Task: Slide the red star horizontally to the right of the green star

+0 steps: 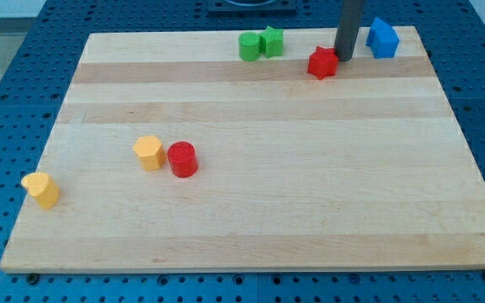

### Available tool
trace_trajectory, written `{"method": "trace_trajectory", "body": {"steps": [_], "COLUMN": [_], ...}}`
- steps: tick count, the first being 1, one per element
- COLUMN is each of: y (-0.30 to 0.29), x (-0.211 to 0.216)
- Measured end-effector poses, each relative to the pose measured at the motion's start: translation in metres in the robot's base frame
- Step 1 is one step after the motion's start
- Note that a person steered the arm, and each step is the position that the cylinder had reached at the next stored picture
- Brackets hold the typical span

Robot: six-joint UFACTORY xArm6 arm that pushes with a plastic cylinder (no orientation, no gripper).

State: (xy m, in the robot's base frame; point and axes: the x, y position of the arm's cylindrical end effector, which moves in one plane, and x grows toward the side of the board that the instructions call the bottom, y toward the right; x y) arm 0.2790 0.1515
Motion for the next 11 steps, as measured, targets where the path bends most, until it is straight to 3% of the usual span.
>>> {"method": "trace_trajectory", "body": {"steps": [1, 2, 3, 5, 8, 10, 11], "y": [-0.007, -0.042, -0.061, -0.029, -0.03, -0.011, -0.013], "x": [0.054, 0.067, 0.038, -0.023, -0.001, -0.047, -0.048]}}
